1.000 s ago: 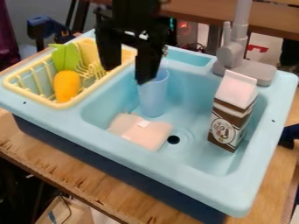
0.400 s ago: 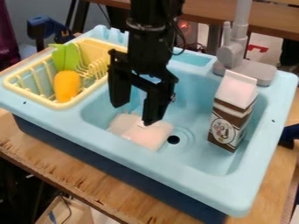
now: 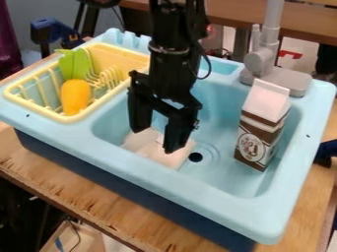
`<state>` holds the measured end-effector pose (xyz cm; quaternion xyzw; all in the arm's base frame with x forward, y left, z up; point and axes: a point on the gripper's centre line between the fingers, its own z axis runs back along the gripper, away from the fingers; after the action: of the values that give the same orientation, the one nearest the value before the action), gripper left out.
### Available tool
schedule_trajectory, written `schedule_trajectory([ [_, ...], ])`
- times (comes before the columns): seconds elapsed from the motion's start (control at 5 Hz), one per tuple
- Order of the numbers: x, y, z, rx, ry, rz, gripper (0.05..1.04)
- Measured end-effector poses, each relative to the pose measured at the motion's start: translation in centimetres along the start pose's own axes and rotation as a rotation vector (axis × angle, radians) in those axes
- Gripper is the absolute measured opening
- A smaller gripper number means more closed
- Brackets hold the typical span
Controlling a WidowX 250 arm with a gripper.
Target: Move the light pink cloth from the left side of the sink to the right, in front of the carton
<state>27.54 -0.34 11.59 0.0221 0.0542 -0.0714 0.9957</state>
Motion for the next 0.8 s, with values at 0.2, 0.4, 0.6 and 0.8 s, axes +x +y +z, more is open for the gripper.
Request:
schedule_trajectory([
  [0.2, 0.2, 0.3, -1.0, -0.001, -0.029, 0.012, 1.003],
  [0.4, 0.4, 0.3, -1.9, 0.000, -0.059, 0.014, 1.003],
  [0.6, 1.0, 0.6, -2.4, 0.020, -0.112, 0.051, 1.003],
  [0.8, 1.9, 0.5, -2.9, 0.014, -0.146, 0.051, 1.003],
])
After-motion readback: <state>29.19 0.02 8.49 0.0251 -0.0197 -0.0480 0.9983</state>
